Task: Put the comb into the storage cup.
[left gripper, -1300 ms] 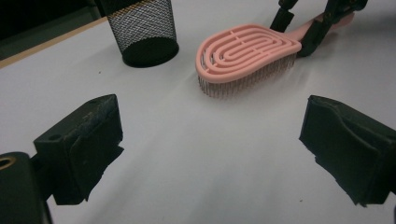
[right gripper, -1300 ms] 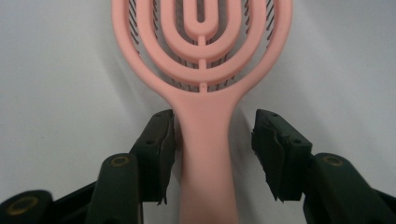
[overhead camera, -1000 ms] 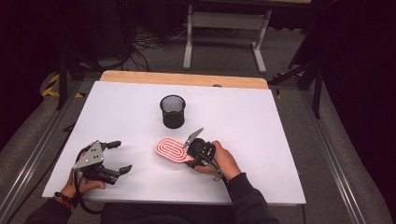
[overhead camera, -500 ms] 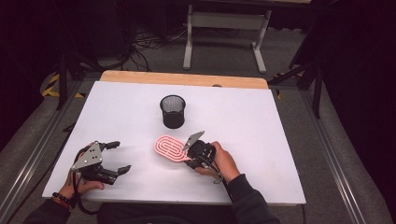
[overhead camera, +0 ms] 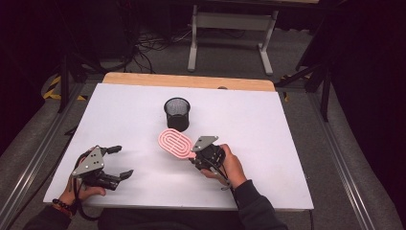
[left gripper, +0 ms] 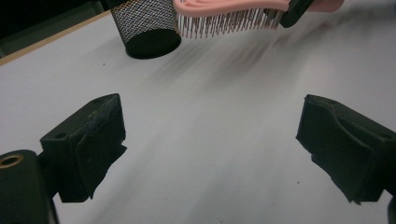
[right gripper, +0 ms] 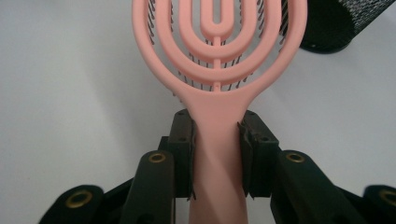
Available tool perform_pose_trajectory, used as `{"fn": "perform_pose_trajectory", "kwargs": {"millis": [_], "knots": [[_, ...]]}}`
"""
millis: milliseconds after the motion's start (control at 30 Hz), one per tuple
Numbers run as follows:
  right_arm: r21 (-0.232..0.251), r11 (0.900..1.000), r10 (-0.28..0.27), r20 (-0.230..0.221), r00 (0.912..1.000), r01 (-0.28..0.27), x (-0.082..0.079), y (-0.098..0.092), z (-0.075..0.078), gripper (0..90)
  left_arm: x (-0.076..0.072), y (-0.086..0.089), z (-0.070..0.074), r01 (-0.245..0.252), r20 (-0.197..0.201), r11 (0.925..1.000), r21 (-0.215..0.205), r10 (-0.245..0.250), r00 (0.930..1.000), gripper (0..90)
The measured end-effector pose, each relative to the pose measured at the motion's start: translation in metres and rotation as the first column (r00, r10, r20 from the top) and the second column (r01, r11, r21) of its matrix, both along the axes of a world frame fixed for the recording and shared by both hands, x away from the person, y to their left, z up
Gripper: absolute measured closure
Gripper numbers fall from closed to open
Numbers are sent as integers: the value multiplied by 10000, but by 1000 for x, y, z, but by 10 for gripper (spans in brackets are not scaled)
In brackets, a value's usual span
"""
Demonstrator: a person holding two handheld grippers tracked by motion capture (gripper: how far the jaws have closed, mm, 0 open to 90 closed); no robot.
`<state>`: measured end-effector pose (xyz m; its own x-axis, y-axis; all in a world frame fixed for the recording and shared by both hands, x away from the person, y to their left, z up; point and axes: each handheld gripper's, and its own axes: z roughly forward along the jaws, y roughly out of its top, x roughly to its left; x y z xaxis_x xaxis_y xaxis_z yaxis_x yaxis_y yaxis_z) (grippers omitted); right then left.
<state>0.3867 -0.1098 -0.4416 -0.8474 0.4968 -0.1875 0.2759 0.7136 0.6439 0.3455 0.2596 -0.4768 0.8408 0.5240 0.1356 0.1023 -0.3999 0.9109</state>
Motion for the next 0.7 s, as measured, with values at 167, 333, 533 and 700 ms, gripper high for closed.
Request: {"fn": "perform_pose_trajectory", "kwargs": {"millis": [167,333,533,700], "knots": [[655,9977,-238,666,9975,194,-5,-4,7,691,-2,2,0,-126,-22,9999,-16,126,9999,87],[1233,9919,-450,1143,9924,307,-8,-6,14,691,-2,4,0,-189,-20,9998,-78,189,9998,87],[1778,9834,-636,1556,9858,354,-12,-10,18,691,-3,7,1,-254,39,9995,-175,255,9997,104],[2086,9772,-808,1909,9783,400,-14,-14,21,691,-3,7,1,-265,36,9995,-157,266,9996,105]]}}
